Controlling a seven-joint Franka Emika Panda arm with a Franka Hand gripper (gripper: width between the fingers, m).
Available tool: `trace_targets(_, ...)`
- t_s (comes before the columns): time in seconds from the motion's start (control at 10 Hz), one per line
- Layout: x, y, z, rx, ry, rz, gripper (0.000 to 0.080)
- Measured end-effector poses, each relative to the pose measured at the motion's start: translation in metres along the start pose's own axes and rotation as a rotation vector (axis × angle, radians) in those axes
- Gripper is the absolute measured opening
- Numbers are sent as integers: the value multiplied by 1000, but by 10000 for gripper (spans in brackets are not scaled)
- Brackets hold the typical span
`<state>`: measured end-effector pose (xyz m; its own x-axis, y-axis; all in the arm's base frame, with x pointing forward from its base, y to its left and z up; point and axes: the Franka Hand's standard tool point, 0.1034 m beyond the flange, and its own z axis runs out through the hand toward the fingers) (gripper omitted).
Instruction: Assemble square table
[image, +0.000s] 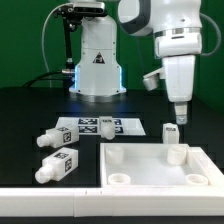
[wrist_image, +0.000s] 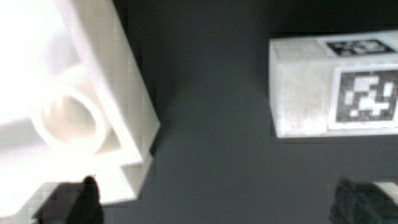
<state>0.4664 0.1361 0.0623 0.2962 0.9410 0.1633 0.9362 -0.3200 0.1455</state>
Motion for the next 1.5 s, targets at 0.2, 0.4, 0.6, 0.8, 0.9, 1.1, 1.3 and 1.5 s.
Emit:
trace_targets(0.2,5,-3,0,5,4,156,648)
trace_targets(0.4,5,-2,1,9,6,305,648)
trace_targets(0.6,16,0,0,21,7,761,648)
trace_targets(0.8,11,0,2,43,-9,991,648)
trace_targets(0.9,12,-1,2,45,-8,1035,648)
trace_targets(1.1,4,-3,5,64,-30,1199,648)
trace_targets(1.3,-18,-4,12,134,-156,1419,648)
trace_targets(1.5,-15,-4,10,152,-252,1651,648)
